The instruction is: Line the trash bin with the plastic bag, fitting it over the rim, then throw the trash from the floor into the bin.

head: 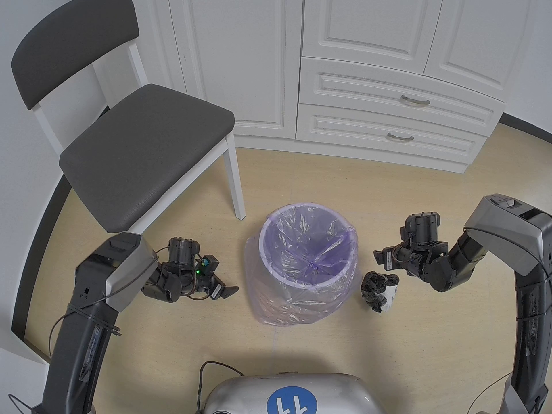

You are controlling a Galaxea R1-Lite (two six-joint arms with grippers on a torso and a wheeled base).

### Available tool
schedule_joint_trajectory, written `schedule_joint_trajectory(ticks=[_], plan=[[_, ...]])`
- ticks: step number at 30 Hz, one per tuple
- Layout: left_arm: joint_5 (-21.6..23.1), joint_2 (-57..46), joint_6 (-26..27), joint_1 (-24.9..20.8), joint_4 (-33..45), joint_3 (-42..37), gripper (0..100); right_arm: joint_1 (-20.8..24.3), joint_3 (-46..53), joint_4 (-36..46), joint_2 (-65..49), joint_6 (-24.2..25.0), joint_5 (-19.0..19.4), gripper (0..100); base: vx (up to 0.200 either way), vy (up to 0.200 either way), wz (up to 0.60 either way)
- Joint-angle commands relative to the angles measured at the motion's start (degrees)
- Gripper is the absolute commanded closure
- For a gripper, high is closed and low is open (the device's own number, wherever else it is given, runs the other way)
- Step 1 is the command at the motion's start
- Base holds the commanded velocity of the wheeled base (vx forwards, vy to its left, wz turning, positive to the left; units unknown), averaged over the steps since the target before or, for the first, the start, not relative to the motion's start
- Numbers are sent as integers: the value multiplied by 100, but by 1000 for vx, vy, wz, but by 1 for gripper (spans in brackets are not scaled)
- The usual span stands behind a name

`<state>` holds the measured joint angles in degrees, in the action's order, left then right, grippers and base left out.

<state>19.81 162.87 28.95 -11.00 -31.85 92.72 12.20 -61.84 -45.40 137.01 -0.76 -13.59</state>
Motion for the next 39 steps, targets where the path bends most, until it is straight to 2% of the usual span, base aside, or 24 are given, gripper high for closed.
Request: schedule_joint_trajectory(ticks=[1, 3, 5, 10, 17, 18, 27, 35, 39], plan=[[603, -783, 594, 27, 56, -668, 0, 19, 120, -13, -60, -65, 58, 0, 0, 0, 0], [603, -774, 576, -175, 188, -571, 0, 19, 146, -22, -60, -74, 120, 0, 0, 0, 0], [603, -774, 576, -184, 197, -562, 0, 19, 155, -22, -60, -74, 129, 0, 0, 0, 0], [559, -229, 532, -518, 461, 501, 0, 19, 155, -22, -52, -74, 146, 0, 0, 0, 0], [594, 193, 436, -605, 689, 1240, 0, 10, 120, 5, -16, -74, 164, 0, 0, 0, 0], [594, 202, 436, -605, 698, 1266, 100, 10, 120, 5, -8, -74, 164, 0, 0, 0, 0], [585, 667, 339, -658, 1190, 2187, 100, -7, 93, 13, 36, -74, 164, 0, 0, 0, 0], [541, 905, 31, -641, 1401, 2187, 100, 1, 32, 13, 221, -74, 164, 0, 0, 0, 0], [550, 905, -329, -632, 1445, 2187, 100, 1, 14, 13, 247, -74, 164, 0, 0, 0, 0]])
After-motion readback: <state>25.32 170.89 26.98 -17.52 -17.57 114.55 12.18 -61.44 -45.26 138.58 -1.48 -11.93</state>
